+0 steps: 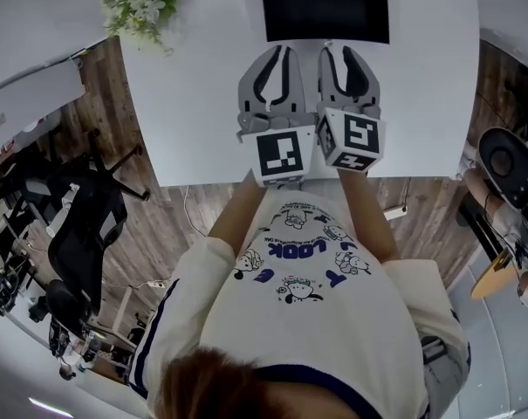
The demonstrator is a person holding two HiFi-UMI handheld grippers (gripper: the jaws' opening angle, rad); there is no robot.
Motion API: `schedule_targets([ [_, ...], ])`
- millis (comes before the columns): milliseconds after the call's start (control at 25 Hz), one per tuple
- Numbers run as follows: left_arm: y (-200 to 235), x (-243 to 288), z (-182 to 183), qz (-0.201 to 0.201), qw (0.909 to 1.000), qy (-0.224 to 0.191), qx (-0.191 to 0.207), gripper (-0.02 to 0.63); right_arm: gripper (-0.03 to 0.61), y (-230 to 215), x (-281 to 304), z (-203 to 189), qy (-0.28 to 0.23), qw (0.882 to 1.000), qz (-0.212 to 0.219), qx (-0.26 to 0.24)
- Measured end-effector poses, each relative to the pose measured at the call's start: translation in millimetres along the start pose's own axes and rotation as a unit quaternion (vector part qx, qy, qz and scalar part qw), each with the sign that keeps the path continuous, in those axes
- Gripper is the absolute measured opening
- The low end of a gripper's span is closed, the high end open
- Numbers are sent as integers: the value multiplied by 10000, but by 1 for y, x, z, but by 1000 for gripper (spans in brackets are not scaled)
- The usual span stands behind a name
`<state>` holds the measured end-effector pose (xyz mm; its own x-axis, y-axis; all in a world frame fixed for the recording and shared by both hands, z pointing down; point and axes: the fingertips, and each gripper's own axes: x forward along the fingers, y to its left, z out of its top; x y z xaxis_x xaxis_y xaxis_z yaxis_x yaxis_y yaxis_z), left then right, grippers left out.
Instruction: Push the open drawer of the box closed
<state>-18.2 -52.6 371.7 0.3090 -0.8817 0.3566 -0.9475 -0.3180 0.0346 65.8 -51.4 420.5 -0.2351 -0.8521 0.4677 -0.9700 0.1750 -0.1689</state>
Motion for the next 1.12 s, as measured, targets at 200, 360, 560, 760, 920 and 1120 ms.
schedule_targets([
  [200,-1,12,-12,-9,9999,172,0,37,133,-5,12,-13,205,9998,9,-13],
  [360,-3,21,-20,-44,9996,257,-60,37,133,-10,22,-25,361,9993,-35,-15],
  [560,-6,28,-30,-67,9993,355,-95,37,133,-15,29,-40,567,9984,-37,-9],
  [760,-7,30,-36,-58,9990,423,-122,37,132,-19,32,-50,704,9975,-20,17],
  [920,-6,30,-41,-30,9987,485,-144,37,132,-21,37,-54,705,9975,-18,-13],
  [1120,-7,28,-46,-59,9984,534,-168,37,132,-17,39,-60,846,9964,7,74],
])
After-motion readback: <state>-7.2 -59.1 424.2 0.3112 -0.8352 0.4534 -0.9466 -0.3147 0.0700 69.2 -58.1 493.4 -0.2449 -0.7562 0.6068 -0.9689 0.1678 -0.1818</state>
